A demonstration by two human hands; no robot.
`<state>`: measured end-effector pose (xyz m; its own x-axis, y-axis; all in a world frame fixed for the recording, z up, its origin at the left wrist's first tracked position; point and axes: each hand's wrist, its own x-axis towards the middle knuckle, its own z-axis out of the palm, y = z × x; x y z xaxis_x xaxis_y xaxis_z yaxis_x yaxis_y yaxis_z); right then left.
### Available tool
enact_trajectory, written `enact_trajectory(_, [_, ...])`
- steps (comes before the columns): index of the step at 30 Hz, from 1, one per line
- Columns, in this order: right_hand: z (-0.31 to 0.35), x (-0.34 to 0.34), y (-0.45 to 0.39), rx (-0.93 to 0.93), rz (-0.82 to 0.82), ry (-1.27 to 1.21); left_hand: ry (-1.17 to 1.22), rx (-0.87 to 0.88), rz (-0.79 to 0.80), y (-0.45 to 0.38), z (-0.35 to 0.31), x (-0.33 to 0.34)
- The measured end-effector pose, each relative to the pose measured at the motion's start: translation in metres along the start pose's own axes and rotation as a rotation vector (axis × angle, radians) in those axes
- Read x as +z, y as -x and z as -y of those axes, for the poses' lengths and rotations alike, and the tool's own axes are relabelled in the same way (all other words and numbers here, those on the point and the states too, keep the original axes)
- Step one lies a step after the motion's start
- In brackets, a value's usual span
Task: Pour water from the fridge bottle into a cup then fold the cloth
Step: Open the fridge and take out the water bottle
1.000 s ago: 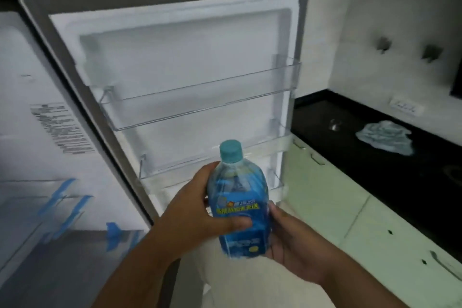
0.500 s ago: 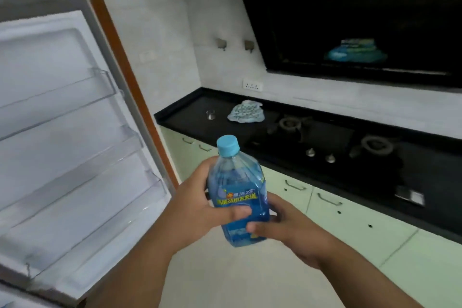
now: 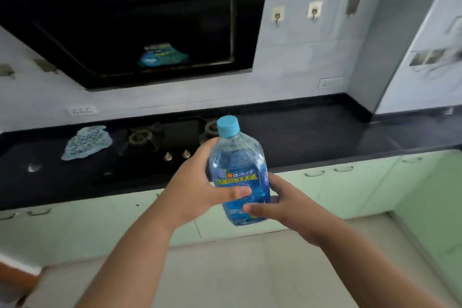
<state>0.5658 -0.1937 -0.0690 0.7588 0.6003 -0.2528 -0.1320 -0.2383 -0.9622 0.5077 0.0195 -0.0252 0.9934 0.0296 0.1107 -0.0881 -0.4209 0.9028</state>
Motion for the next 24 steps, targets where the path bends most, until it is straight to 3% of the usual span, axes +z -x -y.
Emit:
enact_trajectory(14, [-0.038, -0.061, 0.037, 0.106, -0.521, -0.046, 0.023, 0.189, 0.494, -0.105, -0.013, 0.086])
enact_trajectory(24, [-0.082, -0.137, 0.051, 0.098, -0.596, -0.176, -0.069, 0.240, 0.666, -0.160, -0.039, 0.177])
